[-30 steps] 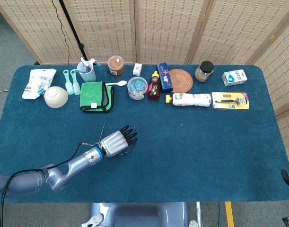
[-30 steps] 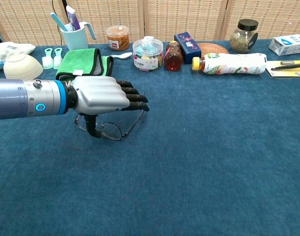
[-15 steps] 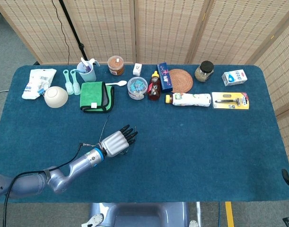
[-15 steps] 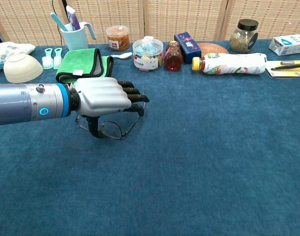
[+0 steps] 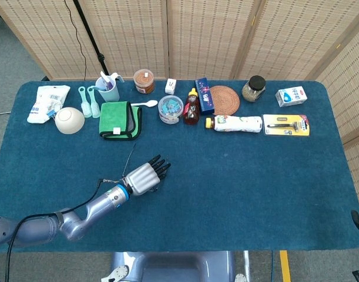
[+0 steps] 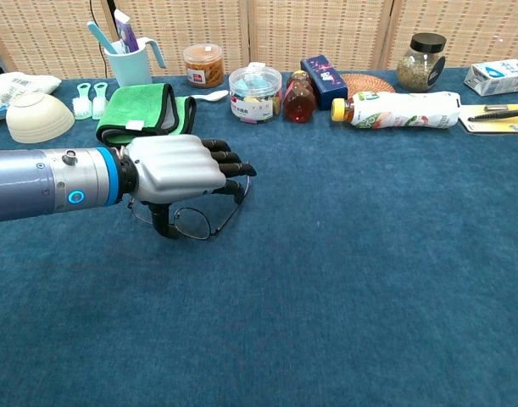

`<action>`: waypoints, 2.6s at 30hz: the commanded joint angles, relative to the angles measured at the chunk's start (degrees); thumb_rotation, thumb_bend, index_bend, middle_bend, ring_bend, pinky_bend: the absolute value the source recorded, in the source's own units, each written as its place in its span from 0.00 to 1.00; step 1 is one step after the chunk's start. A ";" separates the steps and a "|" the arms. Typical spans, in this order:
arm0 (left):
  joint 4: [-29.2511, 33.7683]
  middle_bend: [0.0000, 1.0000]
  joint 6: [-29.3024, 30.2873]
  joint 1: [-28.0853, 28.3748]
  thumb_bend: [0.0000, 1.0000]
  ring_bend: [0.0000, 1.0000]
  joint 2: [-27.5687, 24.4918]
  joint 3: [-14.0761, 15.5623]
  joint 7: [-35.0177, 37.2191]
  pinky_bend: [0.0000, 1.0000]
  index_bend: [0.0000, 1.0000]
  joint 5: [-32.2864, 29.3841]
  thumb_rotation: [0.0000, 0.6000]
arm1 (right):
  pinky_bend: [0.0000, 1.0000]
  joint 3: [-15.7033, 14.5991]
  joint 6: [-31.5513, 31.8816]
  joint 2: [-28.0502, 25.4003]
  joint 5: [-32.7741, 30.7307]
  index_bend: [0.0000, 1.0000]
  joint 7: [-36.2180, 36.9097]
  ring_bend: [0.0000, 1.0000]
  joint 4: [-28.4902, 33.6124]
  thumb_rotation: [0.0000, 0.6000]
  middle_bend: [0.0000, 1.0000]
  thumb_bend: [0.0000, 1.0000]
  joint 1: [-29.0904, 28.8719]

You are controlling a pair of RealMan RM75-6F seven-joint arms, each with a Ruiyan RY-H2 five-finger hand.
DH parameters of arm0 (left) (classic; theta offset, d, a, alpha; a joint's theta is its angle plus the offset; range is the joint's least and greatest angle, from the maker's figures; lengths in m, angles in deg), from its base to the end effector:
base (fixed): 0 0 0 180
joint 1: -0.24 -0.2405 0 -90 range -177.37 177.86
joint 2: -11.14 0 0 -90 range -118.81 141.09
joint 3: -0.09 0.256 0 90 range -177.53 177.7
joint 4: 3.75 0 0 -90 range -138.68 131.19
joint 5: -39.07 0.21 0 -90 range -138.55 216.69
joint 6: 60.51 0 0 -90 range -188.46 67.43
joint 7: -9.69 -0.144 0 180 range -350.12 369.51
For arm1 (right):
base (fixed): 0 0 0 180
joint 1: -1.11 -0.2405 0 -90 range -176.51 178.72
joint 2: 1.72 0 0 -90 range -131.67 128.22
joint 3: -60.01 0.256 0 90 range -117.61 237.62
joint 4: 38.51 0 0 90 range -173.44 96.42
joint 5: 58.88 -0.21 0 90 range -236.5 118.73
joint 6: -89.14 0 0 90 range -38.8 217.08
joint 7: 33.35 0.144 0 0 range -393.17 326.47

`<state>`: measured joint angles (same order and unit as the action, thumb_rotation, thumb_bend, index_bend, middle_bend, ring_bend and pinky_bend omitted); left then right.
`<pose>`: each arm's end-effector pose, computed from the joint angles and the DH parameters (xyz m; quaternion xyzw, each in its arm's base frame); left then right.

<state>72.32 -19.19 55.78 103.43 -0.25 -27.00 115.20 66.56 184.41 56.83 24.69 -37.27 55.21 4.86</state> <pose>-0.1161 0.3355 -0.0762 -0.9200 -0.0595 -0.2156 0.3219 -0.3251 -0.1431 0.2223 0.5321 -0.3199 0.3609 0.6959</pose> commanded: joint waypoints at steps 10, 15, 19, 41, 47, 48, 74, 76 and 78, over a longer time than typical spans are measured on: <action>-0.77 0.00 0.50 0.13 0.15 0.00 1.07 -0.37 0.11 0.00 0.19 -0.25 0.96 | 0.18 0.02 0.06 -0.11 -0.25 0.14 0.01 0.11 0.02 1.00 0.03 0.30 0.26; -0.74 0.00 0.23 0.33 0.15 0.00 1.28 -0.20 -0.48 0.00 0.22 -0.42 0.96 | 0.18 0.03 0.17 -0.21 -0.35 0.14 0.06 0.11 0.03 1.00 0.03 0.30 0.43; -0.44 0.00 0.19 0.34 0.15 0.00 1.19 -0.12 -0.98 0.00 0.28 -0.76 0.96 | 0.18 0.08 0.41 -0.24 -0.31 0.14 0.18 0.11 0.03 1.00 0.03 0.30 0.55; -0.09 0.00 1.47 -0.29 0.15 0.00 0.90 0.49 -1.60 0.00 0.50 -1.07 0.97 | 0.18 0.16 0.73 -0.25 0.09 0.14 0.10 0.11 0.10 1.00 0.03 0.30 0.68; 0.11 0.00 2.63 -0.85 0.15 0.00 0.65 0.77 -1.06 0.00 0.57 -0.21 0.97 | 0.18 0.18 0.86 -0.21 0.34 0.14 0.10 0.11 0.08 1.00 0.03 0.30 0.66; 0.15 0.00 2.90 -0.97 0.15 0.00 0.57 0.85 -0.90 0.00 0.58 0.06 0.97 | 0.18 0.19 0.88 -0.21 0.37 0.14 0.09 0.11 0.07 1.00 0.03 0.30 0.66; 2.01 0.00 5.05 -3.52 0.15 0.00 -2.63 2.24 2.09 0.00 0.58 2.74 0.97 | 0.18 0.07 1.88 -0.22 0.94 0.14 0.04 0.11 0.40 1.00 0.03 0.30 1.26; 1.73 0.00 4.97 -3.49 0.15 0.00 -2.47 2.16 2.43 0.00 0.59 3.03 0.97 | 0.18 0.09 1.82 -0.20 0.85 0.14 -0.01 0.11 0.41 1.00 0.03 0.30 1.26; 1.18 0.00 4.82 -3.39 0.15 0.00 -2.13 1.92 2.99 0.00 0.59 3.20 0.97 | 0.18 0.09 1.77 -0.18 0.81 0.14 -0.02 0.11 0.38 1.00 0.03 0.30 1.27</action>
<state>73.64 -14.30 52.34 101.18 1.75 -24.15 118.32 66.64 186.16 56.66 25.50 -37.30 55.59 6.13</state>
